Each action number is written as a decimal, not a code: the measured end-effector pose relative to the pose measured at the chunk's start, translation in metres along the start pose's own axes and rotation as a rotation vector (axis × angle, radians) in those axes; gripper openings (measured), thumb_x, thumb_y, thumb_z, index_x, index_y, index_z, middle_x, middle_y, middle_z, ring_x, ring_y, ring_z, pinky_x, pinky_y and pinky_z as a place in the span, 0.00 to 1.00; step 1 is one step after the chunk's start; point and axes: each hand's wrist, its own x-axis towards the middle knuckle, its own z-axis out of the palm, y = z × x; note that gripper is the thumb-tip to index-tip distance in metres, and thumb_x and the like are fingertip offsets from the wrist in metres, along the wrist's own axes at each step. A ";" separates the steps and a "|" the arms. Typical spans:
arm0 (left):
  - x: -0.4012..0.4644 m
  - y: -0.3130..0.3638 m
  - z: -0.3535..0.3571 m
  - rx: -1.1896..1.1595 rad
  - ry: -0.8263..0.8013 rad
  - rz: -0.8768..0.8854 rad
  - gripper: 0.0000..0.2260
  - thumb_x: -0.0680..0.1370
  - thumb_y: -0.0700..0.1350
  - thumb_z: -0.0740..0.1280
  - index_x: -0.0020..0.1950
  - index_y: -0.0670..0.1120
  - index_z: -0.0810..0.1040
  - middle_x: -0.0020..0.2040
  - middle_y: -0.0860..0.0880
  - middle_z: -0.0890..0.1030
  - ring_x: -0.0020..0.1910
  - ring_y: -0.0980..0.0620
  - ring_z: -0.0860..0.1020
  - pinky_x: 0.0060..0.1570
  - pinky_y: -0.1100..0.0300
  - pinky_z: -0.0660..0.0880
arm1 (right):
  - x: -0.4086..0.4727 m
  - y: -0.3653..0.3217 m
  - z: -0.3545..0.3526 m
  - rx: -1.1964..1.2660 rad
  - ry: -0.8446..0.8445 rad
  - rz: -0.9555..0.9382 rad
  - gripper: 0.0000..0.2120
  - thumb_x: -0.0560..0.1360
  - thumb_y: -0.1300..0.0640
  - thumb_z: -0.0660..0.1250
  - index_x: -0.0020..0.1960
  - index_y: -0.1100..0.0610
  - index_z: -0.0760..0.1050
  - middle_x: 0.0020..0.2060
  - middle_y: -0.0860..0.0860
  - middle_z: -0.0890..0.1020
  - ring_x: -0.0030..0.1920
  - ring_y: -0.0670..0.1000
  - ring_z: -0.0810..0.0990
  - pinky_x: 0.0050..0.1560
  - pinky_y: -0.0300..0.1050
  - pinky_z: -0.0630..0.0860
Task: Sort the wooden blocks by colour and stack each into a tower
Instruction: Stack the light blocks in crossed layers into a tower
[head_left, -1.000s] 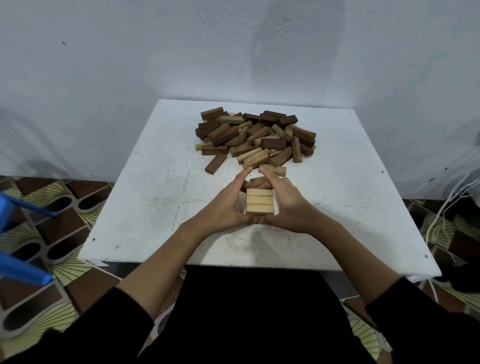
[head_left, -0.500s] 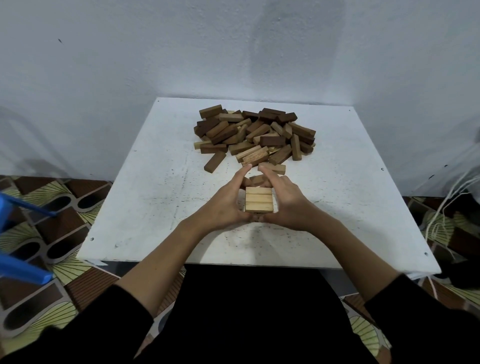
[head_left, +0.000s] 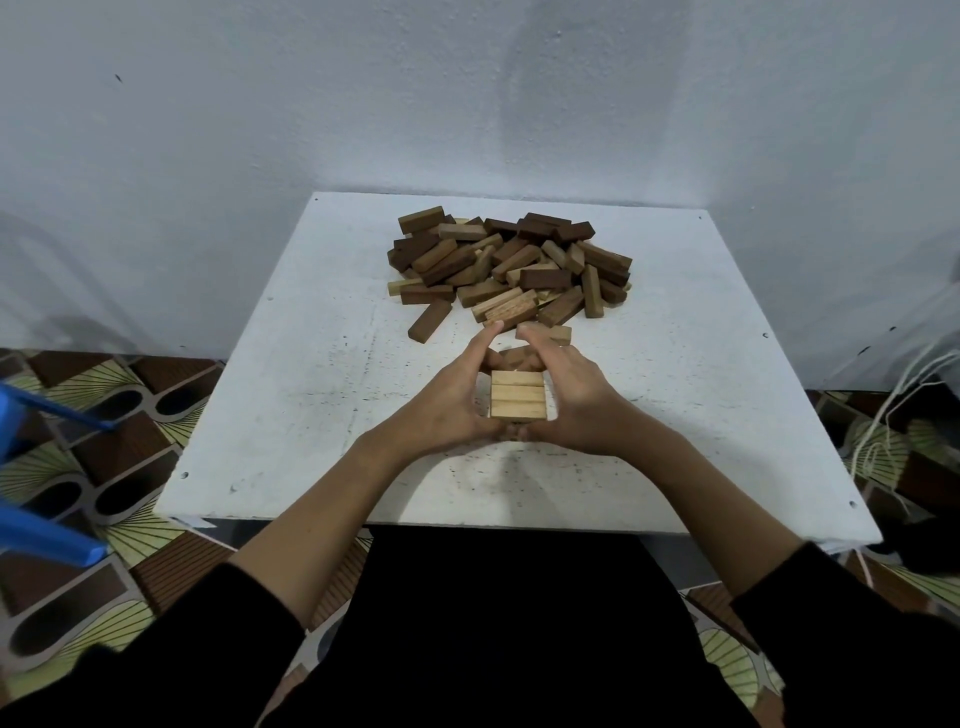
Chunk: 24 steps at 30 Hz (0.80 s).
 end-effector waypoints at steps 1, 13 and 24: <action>0.000 0.000 0.000 0.001 0.001 -0.002 0.47 0.67 0.40 0.77 0.77 0.48 0.50 0.55 0.52 0.72 0.54 0.63 0.72 0.52 0.81 0.63 | 0.000 0.000 0.000 -0.001 0.001 -0.001 0.50 0.65 0.52 0.78 0.76 0.55 0.51 0.61 0.52 0.73 0.63 0.51 0.66 0.64 0.51 0.64; 0.001 -0.002 0.003 0.001 0.006 -0.029 0.48 0.67 0.42 0.78 0.78 0.47 0.50 0.57 0.54 0.71 0.56 0.62 0.71 0.52 0.81 0.63 | 0.002 0.001 0.000 0.023 -0.021 0.010 0.50 0.64 0.52 0.79 0.76 0.55 0.51 0.62 0.53 0.72 0.64 0.52 0.67 0.66 0.57 0.65; -0.018 -0.003 0.030 -0.119 0.054 -0.147 0.46 0.69 0.50 0.70 0.78 0.49 0.43 0.78 0.51 0.50 0.76 0.54 0.53 0.74 0.51 0.58 | -0.026 -0.003 0.039 0.276 0.169 0.132 0.50 0.67 0.39 0.68 0.76 0.58 0.45 0.74 0.56 0.56 0.73 0.53 0.55 0.72 0.54 0.57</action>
